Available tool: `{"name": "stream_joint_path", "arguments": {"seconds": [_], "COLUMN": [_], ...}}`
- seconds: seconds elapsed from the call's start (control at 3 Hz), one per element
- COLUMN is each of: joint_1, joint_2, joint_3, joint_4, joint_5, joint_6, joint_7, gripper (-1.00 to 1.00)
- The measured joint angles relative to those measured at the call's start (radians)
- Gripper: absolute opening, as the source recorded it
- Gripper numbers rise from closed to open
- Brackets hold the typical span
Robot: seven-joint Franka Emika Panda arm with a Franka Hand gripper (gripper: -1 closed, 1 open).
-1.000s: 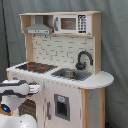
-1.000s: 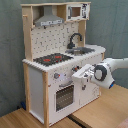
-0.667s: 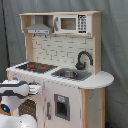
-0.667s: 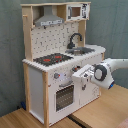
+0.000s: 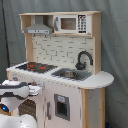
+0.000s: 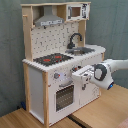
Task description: Play with the kitchen
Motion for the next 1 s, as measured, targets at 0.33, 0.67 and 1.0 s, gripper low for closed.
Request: {"name": "stream_joint_path", "arguments": {"seconds": [0.33,0.67,1.0], "joint_1": [-0.005,-0.007,0.08], "joint_2": [0.0,0.0,0.0], "joint_3": [0.0,0.0,-0.046], "joint_4": [-0.001,-0.001,-0.002], "joint_5": [0.1,0.155,0.154], "joint_6": [0.0,0.001,0.021], "joint_7": [0.011,0.096,0.084], "gripper": [1.0,1.0,1.0]}}
